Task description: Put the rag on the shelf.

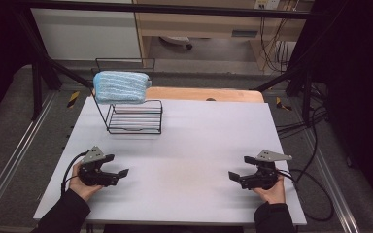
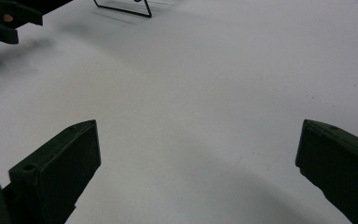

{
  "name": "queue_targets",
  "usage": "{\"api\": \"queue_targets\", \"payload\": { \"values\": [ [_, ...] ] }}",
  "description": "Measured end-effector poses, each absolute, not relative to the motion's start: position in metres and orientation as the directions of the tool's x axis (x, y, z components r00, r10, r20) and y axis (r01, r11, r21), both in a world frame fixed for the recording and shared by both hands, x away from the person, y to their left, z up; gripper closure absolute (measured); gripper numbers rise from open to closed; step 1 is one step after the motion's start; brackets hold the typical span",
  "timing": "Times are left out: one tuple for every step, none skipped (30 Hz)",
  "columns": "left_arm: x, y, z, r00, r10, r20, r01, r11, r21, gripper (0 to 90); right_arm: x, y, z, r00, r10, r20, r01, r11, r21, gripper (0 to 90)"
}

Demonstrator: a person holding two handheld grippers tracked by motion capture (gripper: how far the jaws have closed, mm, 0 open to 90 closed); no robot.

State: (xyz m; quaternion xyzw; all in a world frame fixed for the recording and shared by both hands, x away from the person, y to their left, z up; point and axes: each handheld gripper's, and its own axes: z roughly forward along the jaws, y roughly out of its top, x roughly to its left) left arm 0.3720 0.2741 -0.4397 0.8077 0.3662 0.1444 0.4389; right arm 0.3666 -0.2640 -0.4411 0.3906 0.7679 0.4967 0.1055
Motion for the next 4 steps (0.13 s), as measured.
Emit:
{"api": "queue_targets", "payload": {
  "values": [
    [0.3719, 0.2742, -0.4403, 0.691, 0.717, -0.088, 0.465, -0.347, 0.814, 14.1, 0.3663, -0.2632, -0.4417, -0.67, 0.706, 0.231, 0.499, 0.197, 0.844, 0.6],
    [0.3718, 0.2741, -0.4409, 0.69, 0.719, -0.088, 0.467, -0.348, 0.813, 14.1, 0.3664, -0.2624, -0.4421, -0.671, 0.704, 0.234, 0.502, 0.199, 0.842, 0.6],
    [0.3718, 0.2742, -0.4412, 0.69, 0.719, -0.083, 0.466, -0.354, 0.811, 14.1, 0.3666, -0.2619, -0.4426, -0.673, 0.702, 0.232, 0.501, 0.202, 0.841, 0.6],
    [0.3717, 0.2743, -0.4413, 0.69, 0.72, -0.077, 0.464, -0.359, 0.81, 14.1, 0.3668, -0.2617, -0.443, -0.673, 0.704, 0.229, 0.501, 0.206, 0.84, 0.6]
  ]
}}
